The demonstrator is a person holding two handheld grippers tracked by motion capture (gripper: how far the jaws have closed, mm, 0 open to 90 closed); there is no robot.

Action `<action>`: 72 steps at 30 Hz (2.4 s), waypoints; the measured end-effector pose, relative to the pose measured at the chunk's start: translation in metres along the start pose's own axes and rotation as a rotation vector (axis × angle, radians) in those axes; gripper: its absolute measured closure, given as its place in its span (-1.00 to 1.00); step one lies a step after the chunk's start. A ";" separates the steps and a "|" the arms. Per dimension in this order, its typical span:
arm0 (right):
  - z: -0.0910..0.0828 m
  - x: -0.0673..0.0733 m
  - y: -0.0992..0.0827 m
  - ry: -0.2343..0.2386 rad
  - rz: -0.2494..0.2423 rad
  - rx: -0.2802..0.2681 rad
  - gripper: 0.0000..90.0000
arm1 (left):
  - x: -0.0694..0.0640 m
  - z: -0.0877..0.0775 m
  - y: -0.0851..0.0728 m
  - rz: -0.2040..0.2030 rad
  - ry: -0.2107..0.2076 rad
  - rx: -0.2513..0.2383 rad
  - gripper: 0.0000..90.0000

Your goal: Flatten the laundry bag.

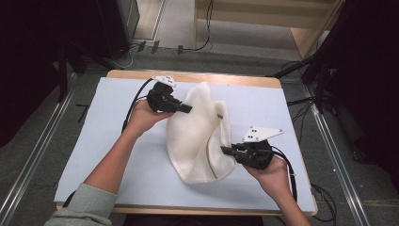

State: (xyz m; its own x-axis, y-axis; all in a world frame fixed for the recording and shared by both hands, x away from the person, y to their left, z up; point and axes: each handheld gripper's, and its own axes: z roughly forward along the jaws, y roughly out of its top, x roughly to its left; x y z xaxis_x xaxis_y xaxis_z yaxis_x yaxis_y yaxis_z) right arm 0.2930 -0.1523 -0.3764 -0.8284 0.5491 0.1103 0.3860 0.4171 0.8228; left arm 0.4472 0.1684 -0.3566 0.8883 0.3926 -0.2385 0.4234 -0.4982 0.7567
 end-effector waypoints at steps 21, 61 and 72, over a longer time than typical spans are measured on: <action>-0.016 -0.038 -0.008 -0.109 0.083 -0.039 0.89 | 0.027 -0.055 -0.040 -0.170 0.121 -0.080 0.87; -0.026 -0.061 -0.035 -0.176 0.228 -0.062 0.10 | 0.037 -0.104 -0.113 -0.331 0.215 -0.098 0.82; 0.019 -0.095 0.015 -0.217 0.179 -0.056 0.05 | 0.033 -0.106 -0.117 -0.325 0.228 -0.102 0.77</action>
State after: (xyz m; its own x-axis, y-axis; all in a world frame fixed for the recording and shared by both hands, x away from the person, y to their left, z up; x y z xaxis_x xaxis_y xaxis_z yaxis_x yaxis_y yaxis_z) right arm 0.3856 -0.1840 -0.3850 -0.6407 0.7550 0.1396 0.4904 0.2625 0.8310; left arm 0.4080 0.3212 -0.3888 0.6439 0.6840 -0.3428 0.6457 -0.2453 0.7231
